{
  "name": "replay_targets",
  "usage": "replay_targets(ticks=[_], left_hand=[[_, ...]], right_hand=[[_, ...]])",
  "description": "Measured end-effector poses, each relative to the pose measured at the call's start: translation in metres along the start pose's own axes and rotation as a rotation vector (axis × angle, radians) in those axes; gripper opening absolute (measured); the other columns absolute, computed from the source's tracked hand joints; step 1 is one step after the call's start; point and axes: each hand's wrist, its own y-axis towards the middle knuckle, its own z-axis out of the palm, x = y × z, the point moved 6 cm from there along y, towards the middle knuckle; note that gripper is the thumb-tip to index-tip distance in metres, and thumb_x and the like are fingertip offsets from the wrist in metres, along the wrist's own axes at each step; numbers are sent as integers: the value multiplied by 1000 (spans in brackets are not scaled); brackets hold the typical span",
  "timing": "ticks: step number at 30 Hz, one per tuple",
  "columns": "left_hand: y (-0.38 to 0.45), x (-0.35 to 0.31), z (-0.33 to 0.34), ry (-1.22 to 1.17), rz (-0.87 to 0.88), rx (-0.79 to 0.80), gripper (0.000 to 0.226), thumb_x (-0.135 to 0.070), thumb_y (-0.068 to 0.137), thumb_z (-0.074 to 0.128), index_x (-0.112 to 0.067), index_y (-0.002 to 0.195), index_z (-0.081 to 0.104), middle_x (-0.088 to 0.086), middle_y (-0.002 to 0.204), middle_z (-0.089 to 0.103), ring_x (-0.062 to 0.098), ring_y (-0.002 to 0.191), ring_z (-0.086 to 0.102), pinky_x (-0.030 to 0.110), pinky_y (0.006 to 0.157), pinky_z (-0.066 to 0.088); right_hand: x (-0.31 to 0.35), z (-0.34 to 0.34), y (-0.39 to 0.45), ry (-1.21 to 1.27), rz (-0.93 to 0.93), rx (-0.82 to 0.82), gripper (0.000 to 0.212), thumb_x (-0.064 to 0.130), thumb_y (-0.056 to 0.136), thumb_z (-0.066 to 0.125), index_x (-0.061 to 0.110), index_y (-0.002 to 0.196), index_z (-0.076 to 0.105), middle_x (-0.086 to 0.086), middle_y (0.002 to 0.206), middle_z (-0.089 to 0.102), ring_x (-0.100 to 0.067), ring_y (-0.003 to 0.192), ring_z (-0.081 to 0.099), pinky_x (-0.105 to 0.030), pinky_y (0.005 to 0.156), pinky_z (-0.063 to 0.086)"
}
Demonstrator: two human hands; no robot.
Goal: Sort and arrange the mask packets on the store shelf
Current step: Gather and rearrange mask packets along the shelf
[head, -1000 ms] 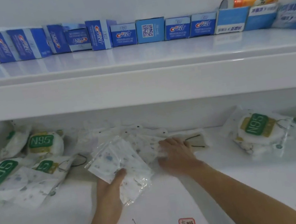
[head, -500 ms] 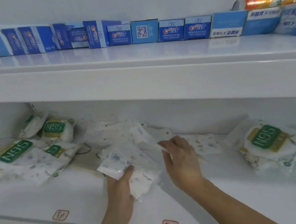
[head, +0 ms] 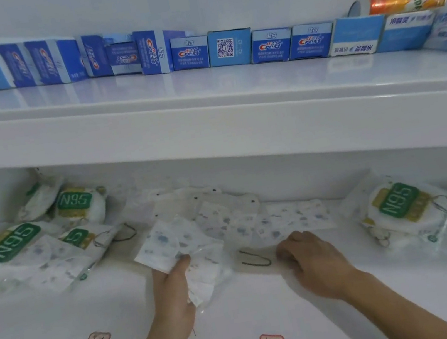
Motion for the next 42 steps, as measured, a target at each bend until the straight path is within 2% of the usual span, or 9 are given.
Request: replay_targets(ticks=[3,6,11,15,21,31,34,38,42], left_hand=[[9,-1,-6,38,-67,38,45,0,93,64,-17,135,60,11,122,71,28,102,70,35,73,55],[11,-1,-3,73,-109,93,42,0,93,64,-17,131,62,10,117,73,29,101,70,36,76,55],[13,-1,-8,68,-185,164,31,-2,93,63,-13,122,66,8,98,77,24,82,75,37,65,59],[14,-1,-17,26,-263,216,24,-7,95,61,-8,117,68,15,113,74,24,84,76,33,58,60],[13,0,-25,-49,-247,236,36,-5,97,60,-5,133,62,17,123,71,34,107,71,40,67,63],[12,0,-21,-130,-233,251,30,3,96,56,-5,123,65,17,106,76,31,85,75,44,77,57],[15,2,-17,-166,-196,238,41,4,91,61,-4,132,61,23,112,73,37,94,73,45,81,55],[10,-6,-11,-258,-242,381,92,-38,66,94,-3,141,53,35,130,60,47,120,61,52,96,51],[21,-7,-22,-298,-136,274,54,-5,89,66,-8,141,54,24,124,68,40,111,68,52,90,56]], right_hand=[[-10,-23,-8,189,88,198,41,62,89,57,39,123,58,23,117,52,-7,114,50,-27,95,42],[-29,-40,22,242,224,-38,40,44,95,61,36,134,56,16,133,58,-11,124,53,-29,102,42],[-48,-10,68,63,380,51,54,50,90,60,48,142,46,10,156,36,-22,144,31,-48,115,28],[-47,-17,78,-8,424,-194,32,42,100,52,31,129,60,-2,133,58,-29,125,51,-44,100,43],[11,-51,64,124,287,-902,22,19,104,49,8,111,67,-10,93,70,-33,81,65,-34,63,46],[80,-73,6,400,250,-1290,26,19,102,53,4,118,67,-5,105,56,-7,86,49,-7,74,35],[126,-34,9,401,101,-1021,29,34,100,51,22,121,68,8,101,55,-1,88,52,-10,78,40],[170,1,44,661,81,-442,28,44,96,61,40,124,62,17,91,69,0,83,65,-12,73,48],[167,-21,55,1233,134,-268,22,18,105,53,26,117,69,-1,97,78,-24,87,74,-34,76,60]])
